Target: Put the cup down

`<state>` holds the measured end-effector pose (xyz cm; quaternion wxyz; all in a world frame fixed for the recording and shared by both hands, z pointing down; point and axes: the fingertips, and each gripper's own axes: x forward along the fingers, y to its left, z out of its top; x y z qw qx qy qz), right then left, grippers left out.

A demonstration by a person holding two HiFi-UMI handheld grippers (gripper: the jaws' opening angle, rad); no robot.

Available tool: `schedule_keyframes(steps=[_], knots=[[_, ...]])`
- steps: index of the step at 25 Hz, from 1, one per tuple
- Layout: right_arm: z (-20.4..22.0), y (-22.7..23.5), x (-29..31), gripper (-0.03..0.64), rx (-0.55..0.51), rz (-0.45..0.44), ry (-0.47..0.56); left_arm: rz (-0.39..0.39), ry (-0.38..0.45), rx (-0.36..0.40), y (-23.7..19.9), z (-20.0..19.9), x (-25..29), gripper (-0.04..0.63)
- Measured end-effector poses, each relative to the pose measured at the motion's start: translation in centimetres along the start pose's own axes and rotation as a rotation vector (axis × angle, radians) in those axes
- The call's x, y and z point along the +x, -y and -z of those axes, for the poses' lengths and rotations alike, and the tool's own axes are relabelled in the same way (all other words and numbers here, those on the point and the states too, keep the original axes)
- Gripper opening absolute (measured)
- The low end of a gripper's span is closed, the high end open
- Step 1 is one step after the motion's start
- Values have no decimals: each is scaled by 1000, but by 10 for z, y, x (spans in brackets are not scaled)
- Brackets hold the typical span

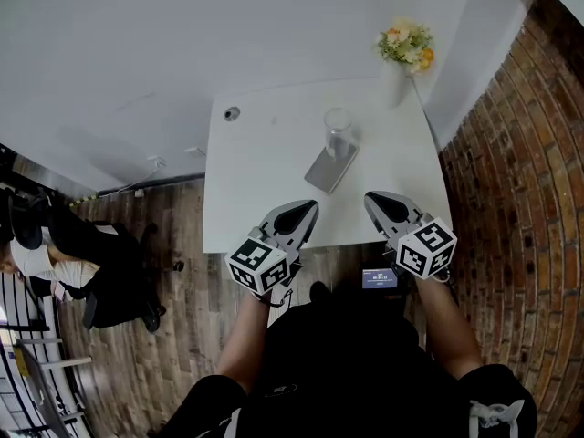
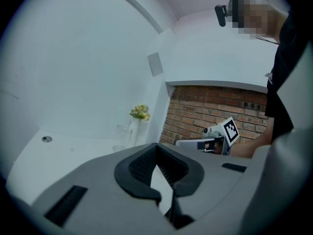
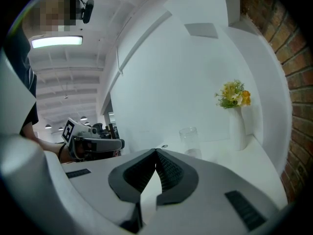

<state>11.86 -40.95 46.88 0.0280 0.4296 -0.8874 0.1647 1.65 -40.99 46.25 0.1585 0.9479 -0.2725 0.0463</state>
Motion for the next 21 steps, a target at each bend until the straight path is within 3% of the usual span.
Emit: schedule_keyframes(steps=[21], knots=[[3, -3, 2, 13, -29, -22, -11, -12, -13, -8, 1, 4, -1, 8]])
